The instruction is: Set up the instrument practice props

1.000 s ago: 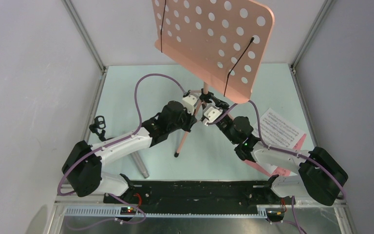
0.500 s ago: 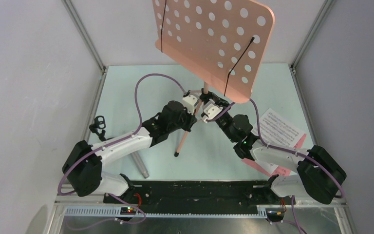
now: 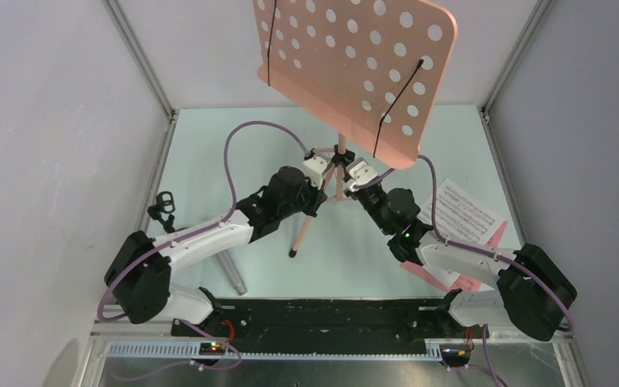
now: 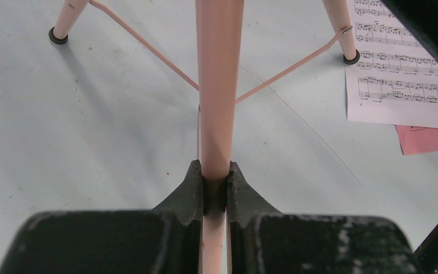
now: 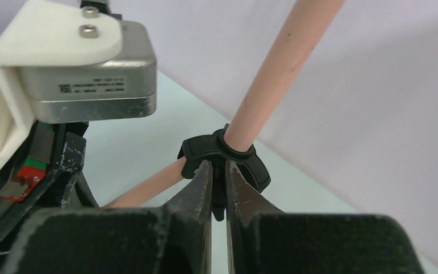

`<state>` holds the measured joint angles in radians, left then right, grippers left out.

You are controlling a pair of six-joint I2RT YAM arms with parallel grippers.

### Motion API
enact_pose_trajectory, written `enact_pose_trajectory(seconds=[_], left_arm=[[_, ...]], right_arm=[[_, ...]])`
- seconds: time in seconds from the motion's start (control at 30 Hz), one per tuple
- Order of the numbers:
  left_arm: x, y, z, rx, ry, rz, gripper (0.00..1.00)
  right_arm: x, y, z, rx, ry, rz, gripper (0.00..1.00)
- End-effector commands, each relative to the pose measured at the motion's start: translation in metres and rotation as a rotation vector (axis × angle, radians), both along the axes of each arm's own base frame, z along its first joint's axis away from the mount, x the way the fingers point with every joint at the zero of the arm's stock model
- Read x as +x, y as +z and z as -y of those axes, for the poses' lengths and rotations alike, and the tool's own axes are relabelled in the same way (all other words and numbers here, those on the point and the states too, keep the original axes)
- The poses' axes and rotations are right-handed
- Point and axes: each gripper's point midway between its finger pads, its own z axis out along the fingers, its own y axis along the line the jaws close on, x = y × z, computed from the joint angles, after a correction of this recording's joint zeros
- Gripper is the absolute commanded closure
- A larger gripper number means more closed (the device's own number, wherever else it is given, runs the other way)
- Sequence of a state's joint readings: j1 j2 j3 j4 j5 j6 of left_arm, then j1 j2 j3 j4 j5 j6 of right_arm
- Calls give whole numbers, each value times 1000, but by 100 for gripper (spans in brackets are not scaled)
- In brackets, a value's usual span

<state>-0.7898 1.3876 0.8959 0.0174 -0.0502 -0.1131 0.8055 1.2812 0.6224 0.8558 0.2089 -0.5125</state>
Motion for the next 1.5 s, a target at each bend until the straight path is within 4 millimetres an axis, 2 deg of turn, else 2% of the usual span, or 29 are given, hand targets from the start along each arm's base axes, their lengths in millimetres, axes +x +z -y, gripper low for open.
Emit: enact_pose_trajectory(seconds=[0.0, 0.43, 0.53, 0.87, 0.93, 1.0, 1.03, 1.07, 1.1, 1.17, 1.23, 1.27, 1.3, 1.4, 1.43, 1.47], left_arm=[[-4, -47, -31, 169, 55, -76, 100], [-2, -43, -33, 170, 72, -66, 100], [-2, -42, -33, 168, 70, -64, 100], [1, -37, -33, 174, 82, -57, 100], [1, -36, -33, 176, 83, -56, 100], [2, -36, -33, 178, 86, -56, 100], [2, -36, -33, 180, 86, -56, 100], [2, -35, -33, 179, 87, -55, 100], [2, -35, -34, 179, 88, -54, 100], [3, -35, -34, 183, 89, -55, 100], [3, -35, -33, 183, 89, -56, 100], [3, -35, -33, 184, 87, -56, 100], [3, -36, -33, 186, 88, -58, 100], [3, -36, -33, 187, 88, -60, 100], [3, -36, -33, 188, 89, -62, 100], [3, -37, -33, 190, 88, -63, 100]], right_arm=[[2, 3, 13, 171, -52, -124, 97], [-12, -2, 12, 523, -49, -398, 100], [-11, 1, 8, 667, -54, -506, 100], [-13, -18, -2, 1225, -64, -980, 100], [-14, -17, -5, 1385, -52, -1084, 100], [-14, -14, -7, 1452, -28, -1124, 98], [-15, -12, -7, 1463, -18, -1127, 87], [-15, -10, -7, 1463, -14, -1119, 80], [-15, -7, -5, 1457, -11, -1103, 64], [-17, -4, 1, 1392, -20, -1048, 48], [-19, -3, 8, 1256, -43, -953, 41], [-20, -11, 14, 1168, -82, -916, 39], [-23, -9, 20, 1144, -101, -877, 36], [-28, -6, 36, 978, -121, -701, 37], [-31, -14, 41, 937, -126, -671, 38], [-31, -7, 44, 859, -111, -587, 40]])
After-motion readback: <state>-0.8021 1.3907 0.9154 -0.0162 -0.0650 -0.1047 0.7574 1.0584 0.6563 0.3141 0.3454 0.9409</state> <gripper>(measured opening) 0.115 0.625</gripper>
